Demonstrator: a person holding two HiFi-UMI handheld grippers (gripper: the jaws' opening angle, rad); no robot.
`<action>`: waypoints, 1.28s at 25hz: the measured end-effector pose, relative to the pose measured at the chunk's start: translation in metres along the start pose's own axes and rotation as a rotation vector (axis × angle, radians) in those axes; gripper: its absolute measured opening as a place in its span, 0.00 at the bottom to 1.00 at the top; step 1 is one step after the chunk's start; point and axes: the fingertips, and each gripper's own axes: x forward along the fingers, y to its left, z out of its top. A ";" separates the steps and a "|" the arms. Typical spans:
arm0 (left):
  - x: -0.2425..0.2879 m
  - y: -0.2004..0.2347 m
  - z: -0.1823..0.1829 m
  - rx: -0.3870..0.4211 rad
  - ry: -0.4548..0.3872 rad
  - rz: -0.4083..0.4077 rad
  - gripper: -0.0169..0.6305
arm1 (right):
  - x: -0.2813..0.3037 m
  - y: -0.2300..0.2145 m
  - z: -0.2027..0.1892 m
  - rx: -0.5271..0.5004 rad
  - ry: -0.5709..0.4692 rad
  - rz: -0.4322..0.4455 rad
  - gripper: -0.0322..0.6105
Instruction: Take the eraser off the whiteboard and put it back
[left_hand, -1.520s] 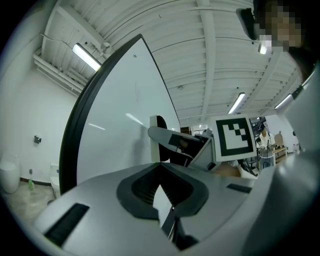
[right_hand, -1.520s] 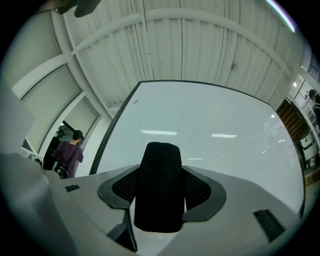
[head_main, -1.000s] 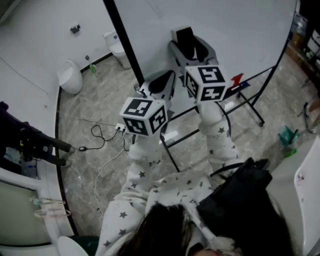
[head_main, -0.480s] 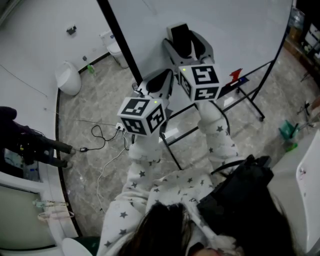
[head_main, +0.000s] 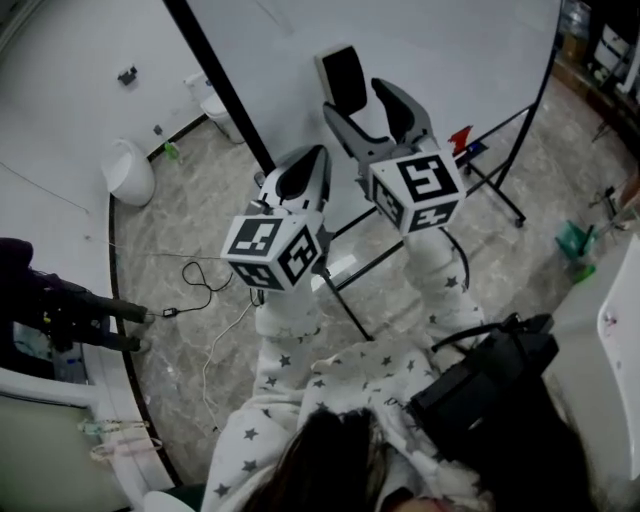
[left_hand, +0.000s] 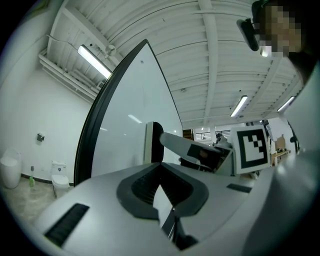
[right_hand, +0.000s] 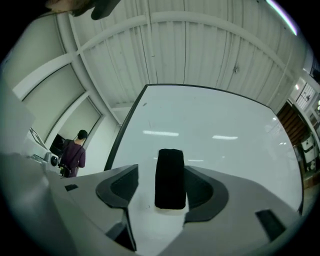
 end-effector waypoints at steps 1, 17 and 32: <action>0.001 -0.001 0.003 -0.001 -0.006 -0.002 0.03 | -0.003 0.001 0.001 0.008 0.008 0.008 0.44; -0.019 -0.096 0.001 -0.007 0.008 -0.161 0.03 | -0.107 0.007 0.012 0.053 0.154 0.004 0.06; -0.011 -0.092 -0.019 -0.033 0.035 -0.170 0.03 | -0.111 0.008 -0.020 0.109 0.239 0.016 0.06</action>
